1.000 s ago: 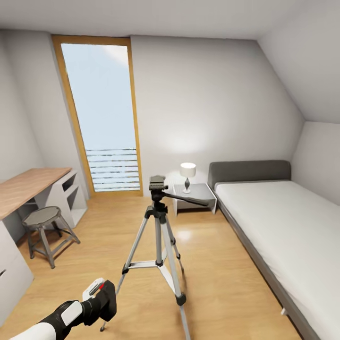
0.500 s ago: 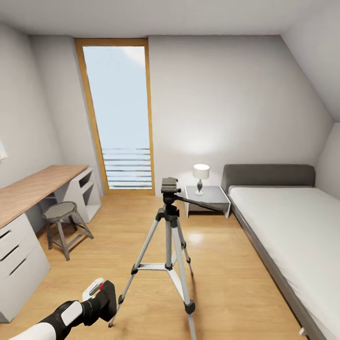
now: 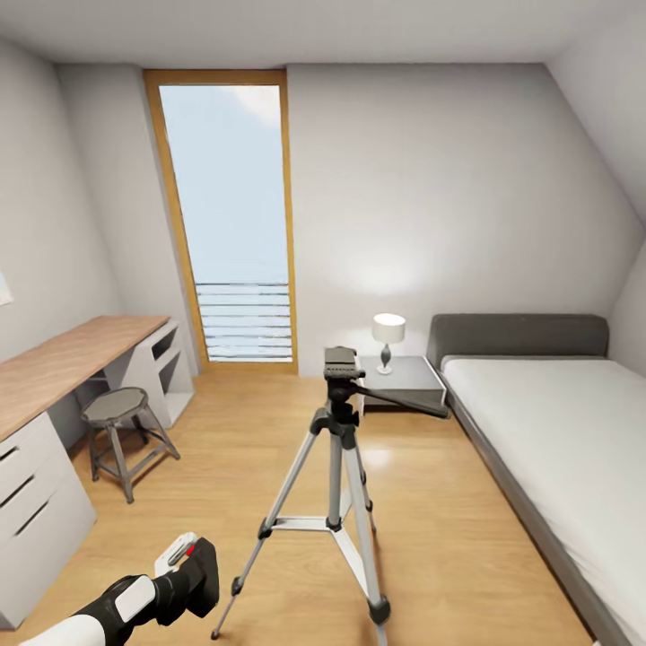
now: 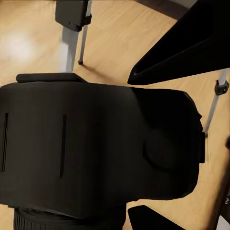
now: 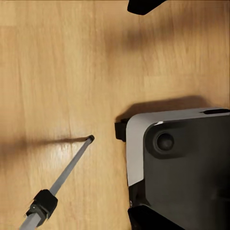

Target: Attach the digital camera to the camera tripod in the bedroom.

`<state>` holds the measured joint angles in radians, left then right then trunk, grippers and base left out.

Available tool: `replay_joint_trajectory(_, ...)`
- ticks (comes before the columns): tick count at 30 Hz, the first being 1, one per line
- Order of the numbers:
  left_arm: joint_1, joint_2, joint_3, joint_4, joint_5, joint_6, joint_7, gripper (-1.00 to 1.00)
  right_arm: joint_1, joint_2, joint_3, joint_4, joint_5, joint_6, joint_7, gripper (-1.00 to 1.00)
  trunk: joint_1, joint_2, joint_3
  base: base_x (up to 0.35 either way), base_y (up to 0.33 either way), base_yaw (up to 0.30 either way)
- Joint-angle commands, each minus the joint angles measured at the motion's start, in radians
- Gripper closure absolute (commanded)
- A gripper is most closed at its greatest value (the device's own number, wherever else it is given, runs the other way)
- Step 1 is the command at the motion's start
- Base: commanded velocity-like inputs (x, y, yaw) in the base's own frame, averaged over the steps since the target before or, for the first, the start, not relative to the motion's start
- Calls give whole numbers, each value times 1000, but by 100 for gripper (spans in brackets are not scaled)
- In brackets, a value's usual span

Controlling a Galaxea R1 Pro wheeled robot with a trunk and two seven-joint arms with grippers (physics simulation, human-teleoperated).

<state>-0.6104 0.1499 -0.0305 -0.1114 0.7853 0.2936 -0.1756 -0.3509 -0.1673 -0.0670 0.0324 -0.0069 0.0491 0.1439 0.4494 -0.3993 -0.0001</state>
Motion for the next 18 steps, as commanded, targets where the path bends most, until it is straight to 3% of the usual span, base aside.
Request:
replay_joint_trajectory(1,0,0,-3,0,4,4,-2,100,-1,-1,-7,2,-1,2,3,-100,1,-1,0,89,73,0)
replay_joint_trajectory(18,0,0,-4,1,3,6,-1,100,-1,1,-7,1,-2,4,3,-100,1,-1,0,12,10,0)
